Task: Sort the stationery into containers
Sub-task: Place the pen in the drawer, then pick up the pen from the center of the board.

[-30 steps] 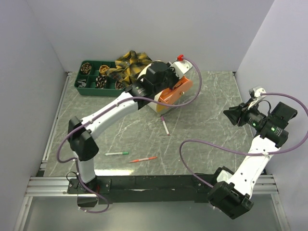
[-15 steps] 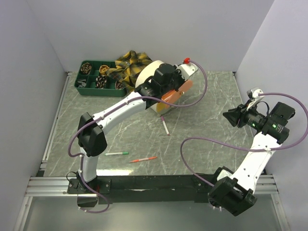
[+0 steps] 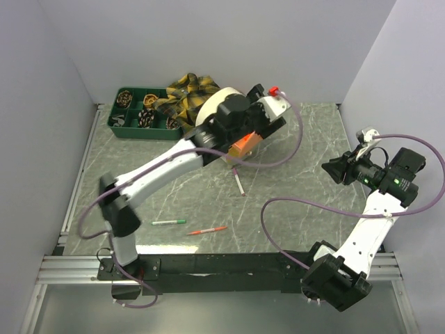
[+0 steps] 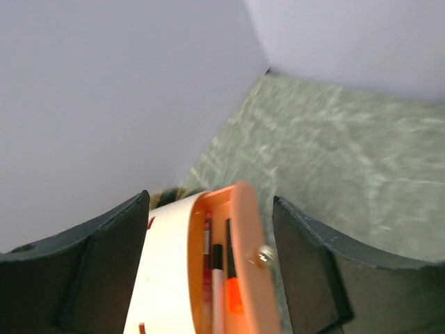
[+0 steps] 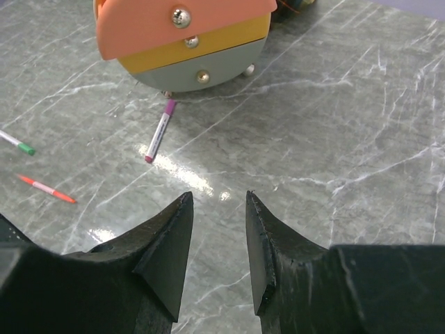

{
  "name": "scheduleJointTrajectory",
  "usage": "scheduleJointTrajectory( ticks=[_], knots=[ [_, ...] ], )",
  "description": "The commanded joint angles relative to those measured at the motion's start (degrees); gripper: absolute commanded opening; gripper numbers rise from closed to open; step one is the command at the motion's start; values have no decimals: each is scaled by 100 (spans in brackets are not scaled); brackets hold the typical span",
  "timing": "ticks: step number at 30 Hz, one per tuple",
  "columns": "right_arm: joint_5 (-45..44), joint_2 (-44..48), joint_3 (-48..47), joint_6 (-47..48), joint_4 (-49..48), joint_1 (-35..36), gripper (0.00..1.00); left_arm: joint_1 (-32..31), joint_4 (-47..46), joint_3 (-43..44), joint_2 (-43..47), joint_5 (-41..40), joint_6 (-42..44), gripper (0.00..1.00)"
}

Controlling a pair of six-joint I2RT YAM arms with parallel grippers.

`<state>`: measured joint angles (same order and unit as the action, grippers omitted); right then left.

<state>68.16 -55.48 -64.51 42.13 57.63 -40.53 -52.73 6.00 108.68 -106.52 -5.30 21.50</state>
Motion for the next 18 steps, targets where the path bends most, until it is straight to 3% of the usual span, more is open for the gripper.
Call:
scheduleJointTrajectory(
  ticks=[1, 8, 13, 18],
  knots=[
    [4, 38, -18, 208, 179, -7, 43, -255, 269, -617, 1834, 406, 145, 80],
    [-48, 117, 210, 611, 451, -7, 43, -247, 2254, -3902, 4688, 1593, 277, 78],
    [-189, 126, 281, 990, 697, -16, 43, 51, 3397, -5250, 5650, 2331, 443, 70],
    [-251, 126, 229, 1200, 907, -7, 43, 167, 3654, -6736, 6458, 2017, 812, 67]
  ],
)
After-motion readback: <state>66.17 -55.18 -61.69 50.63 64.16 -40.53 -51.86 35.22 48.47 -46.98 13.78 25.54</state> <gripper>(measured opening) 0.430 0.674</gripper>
